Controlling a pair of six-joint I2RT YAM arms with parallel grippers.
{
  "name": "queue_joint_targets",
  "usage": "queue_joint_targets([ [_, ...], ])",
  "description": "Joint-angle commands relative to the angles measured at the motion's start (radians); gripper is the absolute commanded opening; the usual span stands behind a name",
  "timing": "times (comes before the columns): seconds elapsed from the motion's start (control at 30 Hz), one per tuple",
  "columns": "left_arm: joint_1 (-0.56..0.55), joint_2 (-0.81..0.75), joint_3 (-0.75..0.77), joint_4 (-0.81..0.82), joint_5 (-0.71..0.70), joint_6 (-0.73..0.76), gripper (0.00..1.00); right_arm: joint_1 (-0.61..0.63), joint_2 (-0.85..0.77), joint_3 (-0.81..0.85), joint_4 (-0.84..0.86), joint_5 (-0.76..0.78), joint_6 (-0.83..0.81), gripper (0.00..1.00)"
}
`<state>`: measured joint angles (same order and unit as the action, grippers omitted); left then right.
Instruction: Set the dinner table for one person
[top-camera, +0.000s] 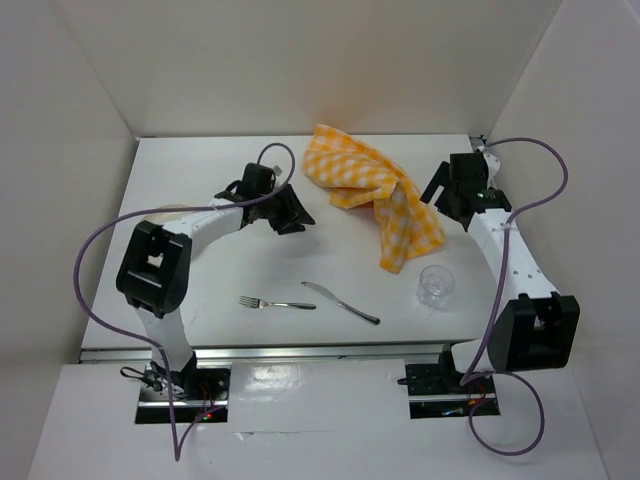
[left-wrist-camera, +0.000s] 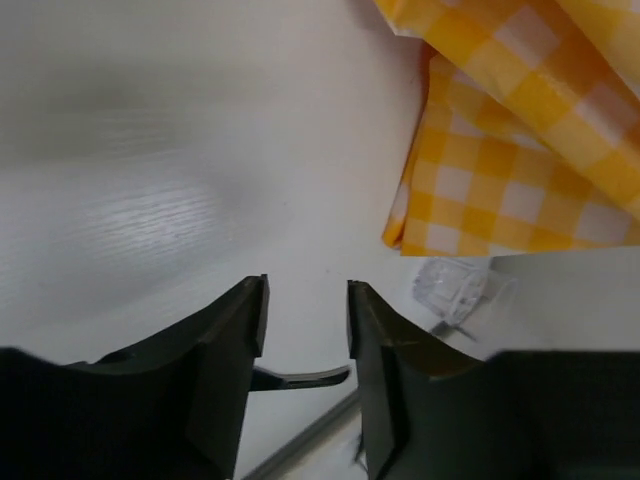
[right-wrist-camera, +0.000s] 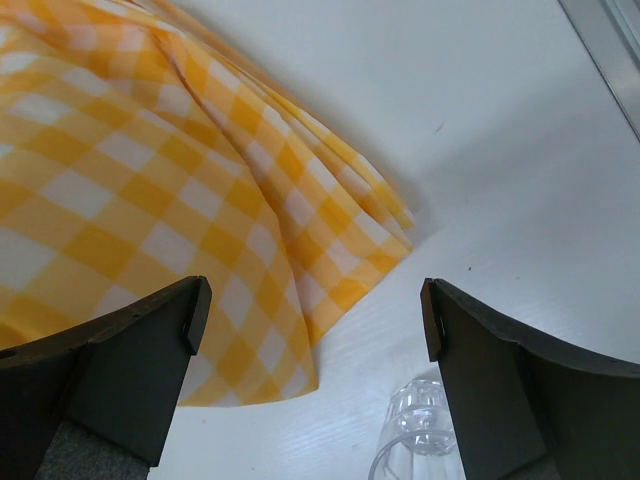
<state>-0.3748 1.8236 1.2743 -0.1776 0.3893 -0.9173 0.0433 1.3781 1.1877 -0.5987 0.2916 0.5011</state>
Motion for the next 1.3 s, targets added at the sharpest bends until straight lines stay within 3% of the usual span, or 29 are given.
queue_joint_targets([
  [0.0, -0.016, 0.049, -0.021, 0.223, 0.143, -0.254, 0.57, 0.006, -0.063, -0.019, 0.020, 0.000, 0.004, 1.00],
  [0.03, -0.016, 0.065, -0.021, 0.251, 0.154, -0.294, 0.66, 0.006, -0.073, -0.019, 0.020, 0.000, -0.007, 1.00],
  [0.17, -0.036, 0.140, -0.041, 0.400, 0.132, -0.475, 0.70, 0.006, -0.082, -0.019, 0.030, -0.009, -0.016, 1.00],
  [0.27, -0.046, 0.201, 0.014, 0.389, 0.097, -0.572, 0.77, 0.015, -0.091, 0.003, 0.020, 0.003, -0.016, 1.00],
  [0.7, -0.102, 0.427, 0.298, 0.294, -0.085, -0.732, 0.75, 0.024, -0.119, 0.021, 0.020, -0.005, -0.044, 1.00],
  [1.1, -0.133, 0.580, 0.523, 0.277, -0.158, -0.827, 0.76, 0.024, -0.139, -0.010, 0.020, -0.035, -0.053, 1.00],
  [1.13, -0.142, 0.600, 0.534, 0.277, -0.158, -0.841, 0.74, 0.024, -0.139, -0.010, 0.020, -0.035, -0.053, 1.00],
  [1.23, -0.142, 0.612, 0.553, 0.263, -0.167, -0.841, 0.49, 0.033, -0.139, -0.010, 0.020, -0.054, -0.053, 1.00],
  [1.27, -0.142, 0.603, 0.541, 0.263, -0.179, -0.830, 0.25, 0.033, -0.139, -0.010, 0.020, -0.066, -0.067, 1.00],
])
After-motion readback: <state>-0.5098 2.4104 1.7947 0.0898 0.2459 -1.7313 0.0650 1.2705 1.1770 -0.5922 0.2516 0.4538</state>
